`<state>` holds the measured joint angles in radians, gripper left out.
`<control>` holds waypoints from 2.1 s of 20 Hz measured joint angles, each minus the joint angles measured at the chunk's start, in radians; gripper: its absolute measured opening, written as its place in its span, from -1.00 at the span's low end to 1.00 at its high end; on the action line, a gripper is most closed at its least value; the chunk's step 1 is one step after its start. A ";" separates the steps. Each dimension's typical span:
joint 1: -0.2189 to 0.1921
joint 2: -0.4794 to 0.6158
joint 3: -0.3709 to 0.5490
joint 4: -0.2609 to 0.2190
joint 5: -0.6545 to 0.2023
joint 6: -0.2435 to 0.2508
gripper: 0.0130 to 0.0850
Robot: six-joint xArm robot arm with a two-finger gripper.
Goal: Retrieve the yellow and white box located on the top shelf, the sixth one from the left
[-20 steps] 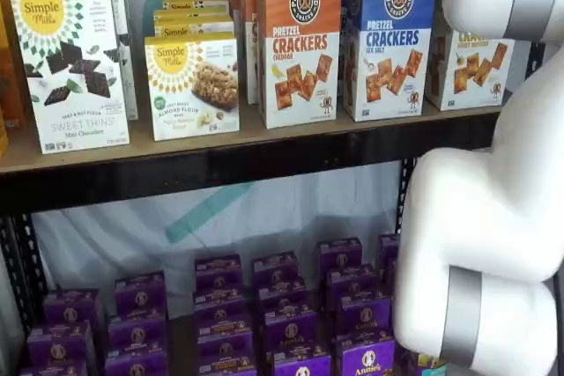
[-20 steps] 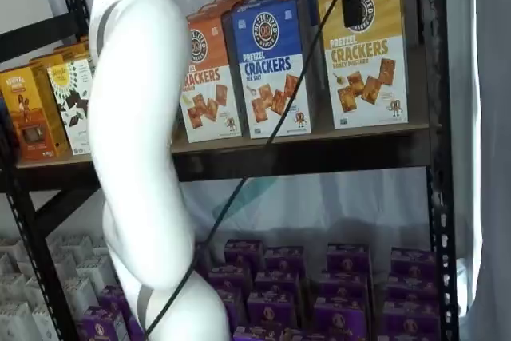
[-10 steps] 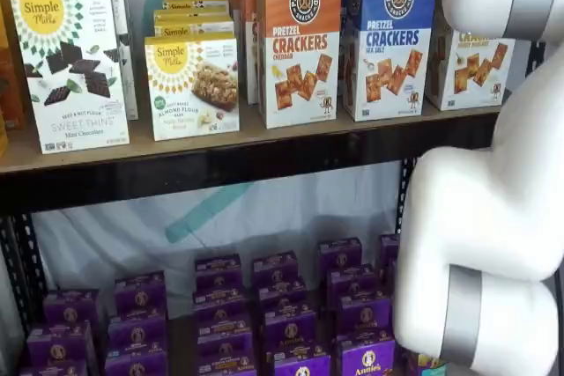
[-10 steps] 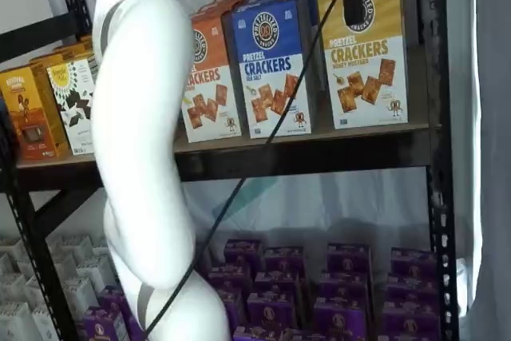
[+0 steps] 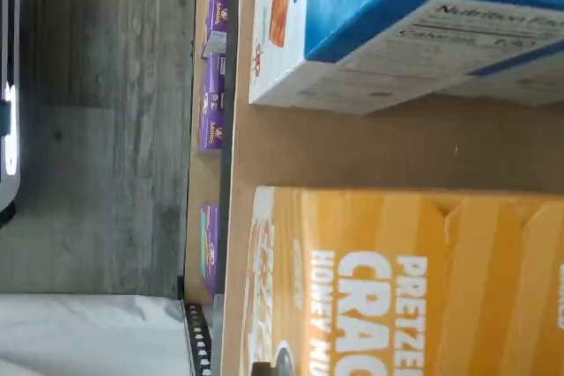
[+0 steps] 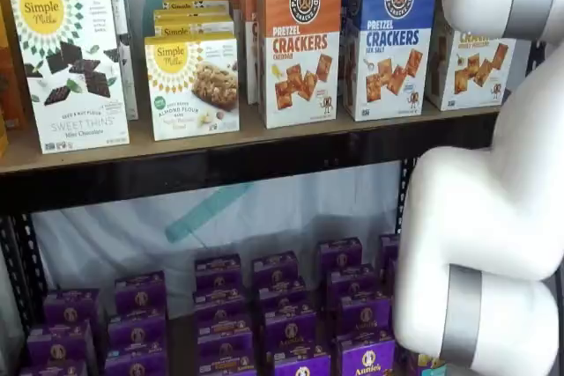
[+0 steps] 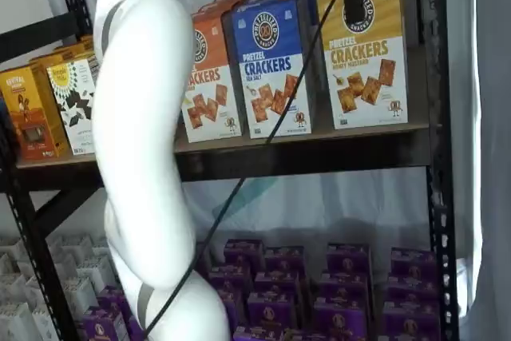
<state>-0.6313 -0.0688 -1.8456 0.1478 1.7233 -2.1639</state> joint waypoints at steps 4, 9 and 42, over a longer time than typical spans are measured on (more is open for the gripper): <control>0.002 -0.004 0.004 -0.004 -0.001 0.000 0.33; 0.003 -0.013 0.013 -0.001 0.001 0.003 0.33; -0.101 -0.415 0.317 -0.031 0.142 -0.098 0.33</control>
<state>-0.7326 -0.4834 -1.5282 0.1169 1.8653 -2.2622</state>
